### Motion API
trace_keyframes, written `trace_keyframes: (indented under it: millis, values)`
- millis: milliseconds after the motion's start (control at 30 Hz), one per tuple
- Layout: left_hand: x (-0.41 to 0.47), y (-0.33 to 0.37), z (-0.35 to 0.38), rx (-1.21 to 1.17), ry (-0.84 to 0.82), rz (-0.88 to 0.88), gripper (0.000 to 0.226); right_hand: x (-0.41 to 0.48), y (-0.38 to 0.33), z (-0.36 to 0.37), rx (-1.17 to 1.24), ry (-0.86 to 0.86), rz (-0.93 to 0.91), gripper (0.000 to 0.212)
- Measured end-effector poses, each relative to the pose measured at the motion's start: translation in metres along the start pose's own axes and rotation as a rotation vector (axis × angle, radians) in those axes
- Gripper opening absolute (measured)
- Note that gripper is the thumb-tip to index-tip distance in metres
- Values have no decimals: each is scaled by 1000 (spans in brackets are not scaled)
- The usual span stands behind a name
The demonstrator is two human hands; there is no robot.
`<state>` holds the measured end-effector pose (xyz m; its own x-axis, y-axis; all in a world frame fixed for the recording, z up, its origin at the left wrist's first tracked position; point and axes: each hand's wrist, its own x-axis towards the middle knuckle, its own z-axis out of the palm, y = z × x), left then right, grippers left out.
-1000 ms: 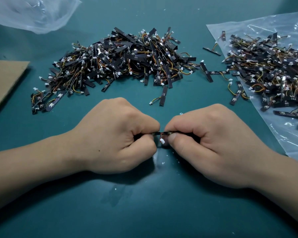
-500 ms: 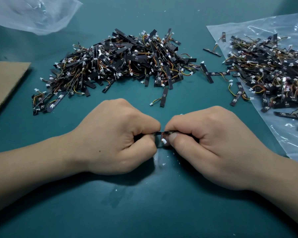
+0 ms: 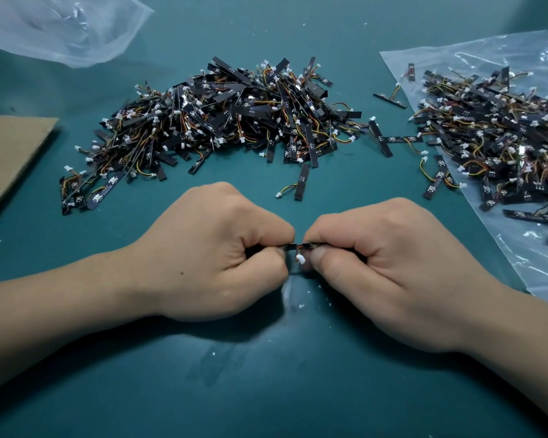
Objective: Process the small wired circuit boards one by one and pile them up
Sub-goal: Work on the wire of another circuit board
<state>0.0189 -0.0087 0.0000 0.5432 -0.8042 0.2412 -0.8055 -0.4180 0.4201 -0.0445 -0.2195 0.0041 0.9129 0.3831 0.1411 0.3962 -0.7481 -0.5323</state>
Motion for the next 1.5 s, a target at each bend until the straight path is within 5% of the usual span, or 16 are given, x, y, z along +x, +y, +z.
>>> trace_keyframes:
  millis: [433,1300,1500]
  values:
    - [0,-1,1,41,-19,44,18,1,1,0,0,-9,-5,22]
    - [1,-2,3,29,20,60,30,-1,-1,-2,-9,-4,-48,20]
    - [0,0,1,-64,74,32,19,-1,5,-3,61,1,-92,36]
